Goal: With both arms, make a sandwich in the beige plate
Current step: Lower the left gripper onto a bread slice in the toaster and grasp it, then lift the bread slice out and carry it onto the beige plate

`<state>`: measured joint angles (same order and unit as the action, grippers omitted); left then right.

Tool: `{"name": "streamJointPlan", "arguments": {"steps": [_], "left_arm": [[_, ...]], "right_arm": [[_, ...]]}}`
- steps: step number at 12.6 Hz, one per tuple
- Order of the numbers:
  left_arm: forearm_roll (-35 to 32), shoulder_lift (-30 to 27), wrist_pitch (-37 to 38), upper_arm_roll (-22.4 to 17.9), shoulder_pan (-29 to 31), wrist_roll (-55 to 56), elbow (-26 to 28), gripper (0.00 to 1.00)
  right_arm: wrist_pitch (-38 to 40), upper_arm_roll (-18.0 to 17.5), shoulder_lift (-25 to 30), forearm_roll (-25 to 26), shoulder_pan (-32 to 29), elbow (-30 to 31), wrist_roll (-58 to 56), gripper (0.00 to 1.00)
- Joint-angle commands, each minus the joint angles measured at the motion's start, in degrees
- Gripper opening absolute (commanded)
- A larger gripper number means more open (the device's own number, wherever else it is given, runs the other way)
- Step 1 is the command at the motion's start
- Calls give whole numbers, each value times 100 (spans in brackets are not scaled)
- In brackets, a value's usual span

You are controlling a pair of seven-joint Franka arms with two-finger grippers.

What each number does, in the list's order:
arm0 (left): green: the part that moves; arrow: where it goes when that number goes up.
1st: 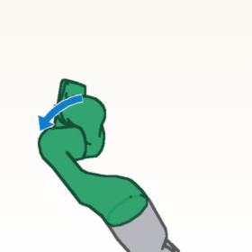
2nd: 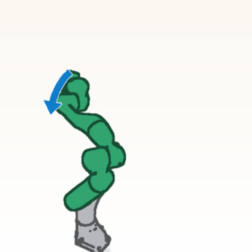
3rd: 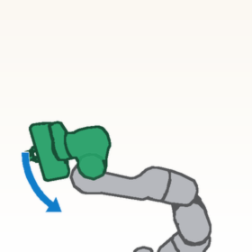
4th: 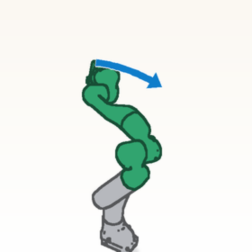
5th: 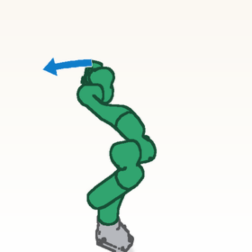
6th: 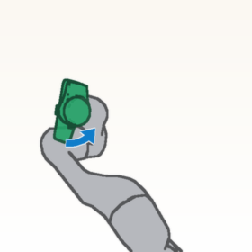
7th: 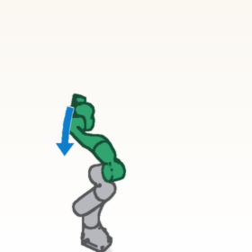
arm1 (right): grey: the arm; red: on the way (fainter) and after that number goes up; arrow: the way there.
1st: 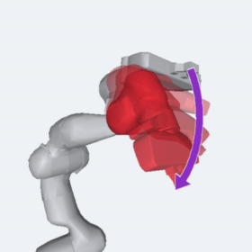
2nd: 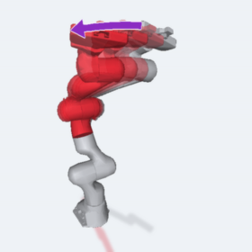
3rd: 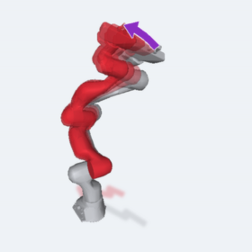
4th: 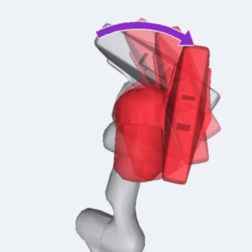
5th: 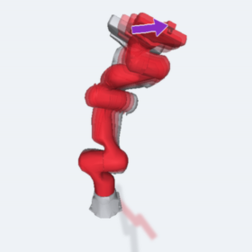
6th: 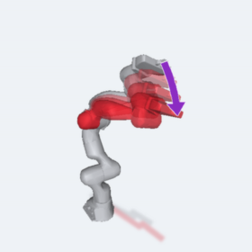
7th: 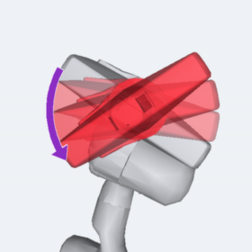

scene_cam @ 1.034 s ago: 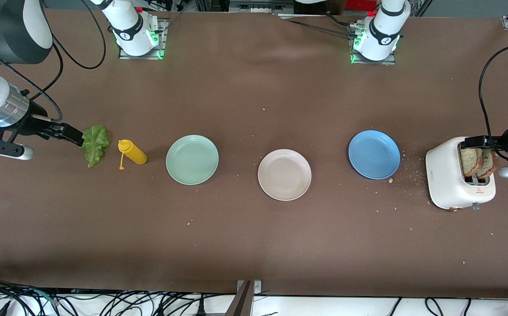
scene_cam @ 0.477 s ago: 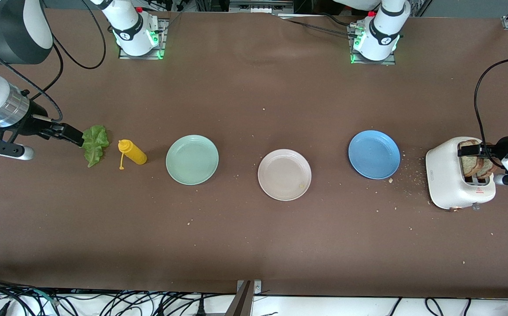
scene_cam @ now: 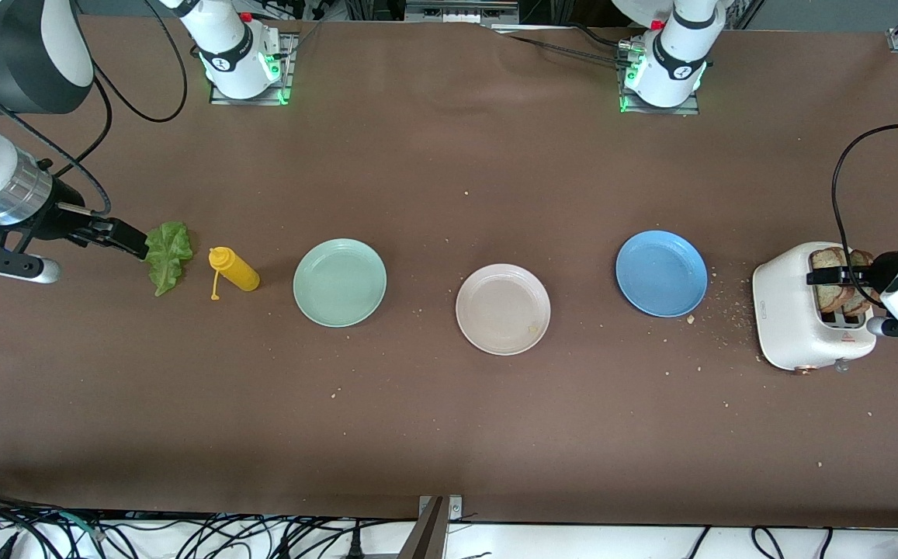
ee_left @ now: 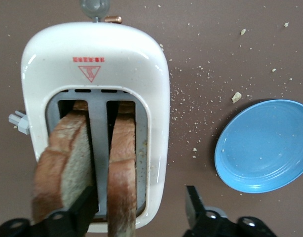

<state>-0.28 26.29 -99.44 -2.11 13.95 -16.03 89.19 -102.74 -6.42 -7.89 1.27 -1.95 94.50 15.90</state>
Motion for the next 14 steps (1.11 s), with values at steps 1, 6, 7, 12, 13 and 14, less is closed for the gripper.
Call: {"name": "streamJointPlan", "arguments": {"steps": [1,6,7,12,13,14], "left_arm": [[-139,-37,21,62,64,-93,11,0],[-165,-203,239,115,-6,-93,-234,0],[-165,-238,371,132,-6,-241,-374,0],[-104,-265,1618,167,-102,-471,-1516,0],[-60,-265,1803,228,-198,-471,-1658,0],[97,-265,1883,394,-260,-471,-1668,0]], "right_arm": [[-18,-26,68,31,-16,78,1,100],[-36,-26,59,31,-16,78,1,100],[-45,-26,51,31,-16,78,1,100],[-71,-26,16,31,-16,78,1,100],[-71,-26,16,31,-16,78,1,100],[-71,-26,16,31,-16,69,1,100]]}}
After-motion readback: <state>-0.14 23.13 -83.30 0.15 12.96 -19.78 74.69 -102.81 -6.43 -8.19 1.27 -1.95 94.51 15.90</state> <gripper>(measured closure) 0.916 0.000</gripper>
